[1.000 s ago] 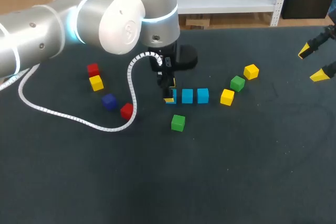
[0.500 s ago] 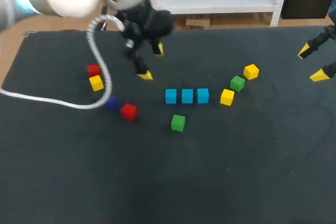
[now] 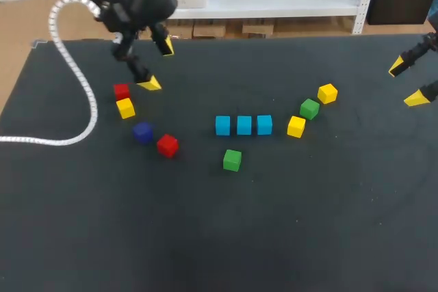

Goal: Place the blue cubes, place green cubes on the blue cubes, place the yellow cubes on the green cubes, then place the red cubes on the yellow cubes, and place purple cube on the red cubes.

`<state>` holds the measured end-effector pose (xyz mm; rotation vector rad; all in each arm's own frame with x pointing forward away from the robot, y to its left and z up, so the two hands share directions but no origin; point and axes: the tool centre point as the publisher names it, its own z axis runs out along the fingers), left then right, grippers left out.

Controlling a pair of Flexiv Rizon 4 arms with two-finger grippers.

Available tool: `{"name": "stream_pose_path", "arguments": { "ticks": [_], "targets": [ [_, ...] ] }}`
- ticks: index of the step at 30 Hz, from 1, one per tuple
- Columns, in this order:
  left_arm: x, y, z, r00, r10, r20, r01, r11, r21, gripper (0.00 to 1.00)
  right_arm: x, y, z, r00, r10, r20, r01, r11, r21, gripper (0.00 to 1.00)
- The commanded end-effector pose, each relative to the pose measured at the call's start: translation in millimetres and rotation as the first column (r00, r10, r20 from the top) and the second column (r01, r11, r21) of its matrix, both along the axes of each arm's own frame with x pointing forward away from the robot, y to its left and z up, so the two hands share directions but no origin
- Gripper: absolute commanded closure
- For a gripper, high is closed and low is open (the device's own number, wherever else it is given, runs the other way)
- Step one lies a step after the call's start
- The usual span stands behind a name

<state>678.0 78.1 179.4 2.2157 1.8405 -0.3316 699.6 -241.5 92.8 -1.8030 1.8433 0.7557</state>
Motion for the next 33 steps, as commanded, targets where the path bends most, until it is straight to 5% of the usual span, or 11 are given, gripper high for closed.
{"name": "stream_pose_path", "arguments": {
  "ticks": [1,10,14,28,33],
  "targets": [
    [-16.0,16,5.9,0.998,0.013,0.058,-0.011,0.999,-0.031,0.0,0.5,0,0,1.0,0.001,0.0,-0.001,1.0,0.002,0.0],
    [-17.9,29,11.2,0.999,0.029,0.044,-0.027,0.998,-0.049,0.0,0.5,0,0,1.0,0.001,0.0,-0.001,1.0,0.002,0.0],
    [-13.6,42,22.9,0.999,-0.007,0.053,0.013,0.993,-0.121,0.0,0.5,0,0,1.0,0.001,0.0,-0.001,1.0,0.002,0.0],
    [-13.6,42,22.9,0.999,-0.007,0.053,0.013,0.993,-0.121,0.0,0.5,0,0,1.0,0.001,0.0,-0.001,1.0,0.002,0.0],
    [-13.6,42,22.9,0.999,-0.007,0.053,0.013,0.993,-0.121,0.0,11.7,45,4,0.989,0.13,0.065,-0.132,0.991,0.029,0.0]
  ]
}}
